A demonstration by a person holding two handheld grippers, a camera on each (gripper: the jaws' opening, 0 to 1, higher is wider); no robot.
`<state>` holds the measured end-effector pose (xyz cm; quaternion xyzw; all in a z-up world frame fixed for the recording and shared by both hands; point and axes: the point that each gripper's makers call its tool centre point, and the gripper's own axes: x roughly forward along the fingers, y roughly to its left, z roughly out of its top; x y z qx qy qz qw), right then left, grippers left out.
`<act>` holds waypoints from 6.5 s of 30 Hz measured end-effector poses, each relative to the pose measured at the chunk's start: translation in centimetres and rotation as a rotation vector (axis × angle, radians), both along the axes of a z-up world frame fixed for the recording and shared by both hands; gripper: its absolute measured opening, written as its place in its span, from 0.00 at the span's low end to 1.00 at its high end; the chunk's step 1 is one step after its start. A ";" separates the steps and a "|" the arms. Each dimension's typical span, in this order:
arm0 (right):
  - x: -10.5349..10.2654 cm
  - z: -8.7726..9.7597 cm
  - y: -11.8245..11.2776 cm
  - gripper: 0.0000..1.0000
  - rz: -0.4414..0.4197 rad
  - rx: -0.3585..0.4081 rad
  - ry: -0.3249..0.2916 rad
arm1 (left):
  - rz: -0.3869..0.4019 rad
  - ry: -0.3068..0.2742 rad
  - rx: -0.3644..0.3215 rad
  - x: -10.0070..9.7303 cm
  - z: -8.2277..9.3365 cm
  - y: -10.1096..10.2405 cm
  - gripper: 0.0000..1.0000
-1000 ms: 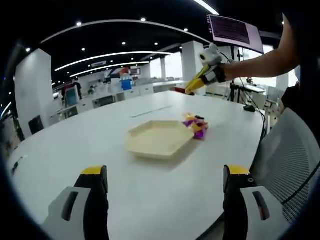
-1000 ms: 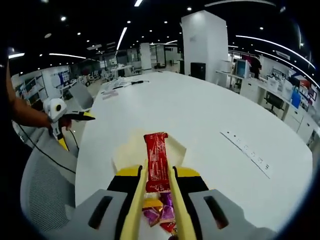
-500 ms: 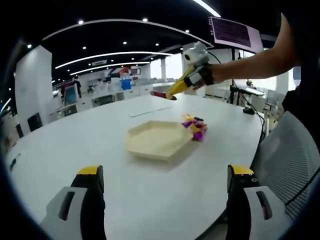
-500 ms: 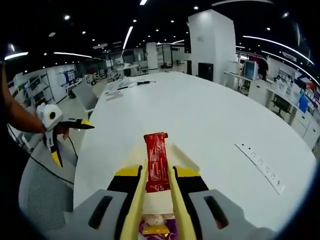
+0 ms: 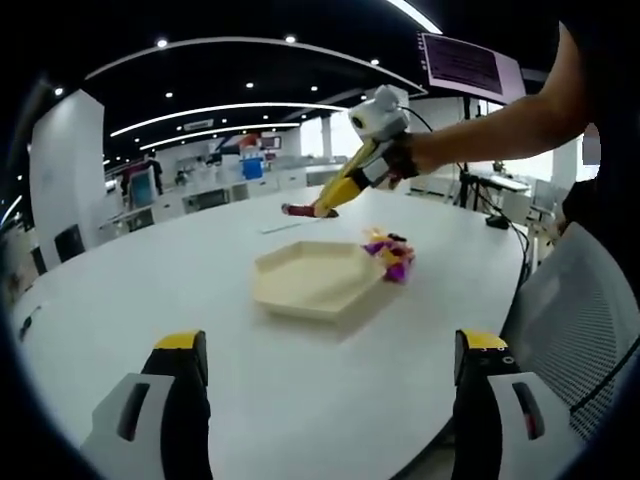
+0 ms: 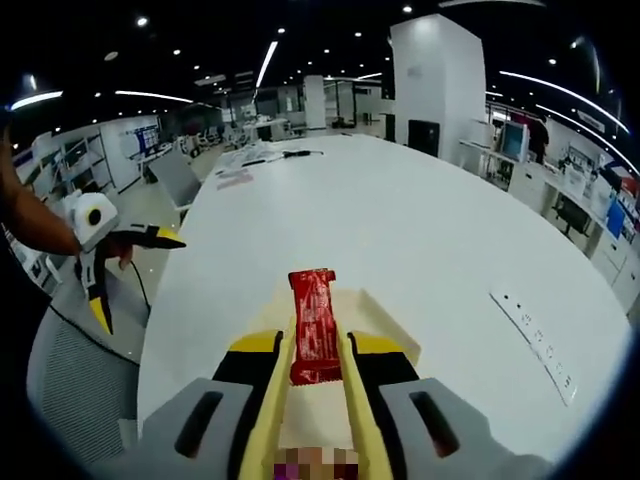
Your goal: Place the target food into the container with the food tongs after gripping and lifting it, then release it inside without dropping or visibly crushing the food.
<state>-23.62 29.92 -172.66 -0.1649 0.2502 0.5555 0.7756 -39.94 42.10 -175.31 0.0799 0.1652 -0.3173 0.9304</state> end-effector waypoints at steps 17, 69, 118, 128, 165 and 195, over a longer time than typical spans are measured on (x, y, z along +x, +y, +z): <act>-0.5 1.3 -0.7 0.26 -0.023 0.095 0.013 | -0.006 0.006 0.015 -0.1 -0.3 0.0 1.00; 0.6 1.6 -22.3 0.26 -0.380 -0.042 -0.083 | -0.032 0.027 0.008 -0.4 -0.6 -0.4 0.99; 2.6 -11.0 -23.7 0.24 -0.599 -0.281 0.049 | -0.007 0.039 0.013 -0.2 -0.9 0.0 0.99; 2.5 -10.9 -23.9 0.19 -0.578 -0.348 0.015 | -0.011 0.041 0.014 -0.2 -1.0 0.0 0.99; 4.0 -4.0 -22.0 0.20 -0.536 -0.259 -0.002 | -0.005 0.031 0.006 -0.1 -0.7 0.0 1.00; 4.2 -1.2 -9.2 0.20 -0.345 -0.204 -0.046 | 0.003 0.020 -0.001 0.0 -0.4 0.2 1.00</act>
